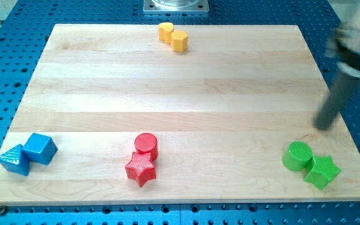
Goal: Separate the green blocks from each other
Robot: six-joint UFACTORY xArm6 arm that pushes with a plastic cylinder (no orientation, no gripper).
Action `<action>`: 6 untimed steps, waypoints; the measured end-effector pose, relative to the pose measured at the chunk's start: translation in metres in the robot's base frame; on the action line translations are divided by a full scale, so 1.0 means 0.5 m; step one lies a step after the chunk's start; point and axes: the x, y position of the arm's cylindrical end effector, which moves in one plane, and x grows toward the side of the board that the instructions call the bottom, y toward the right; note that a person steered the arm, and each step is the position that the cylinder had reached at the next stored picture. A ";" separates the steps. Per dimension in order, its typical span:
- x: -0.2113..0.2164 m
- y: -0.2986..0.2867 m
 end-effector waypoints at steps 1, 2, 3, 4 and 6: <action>0.146 -0.025; 0.225 -0.124; 0.225 -0.168; 0.205 -0.213; 0.165 -0.232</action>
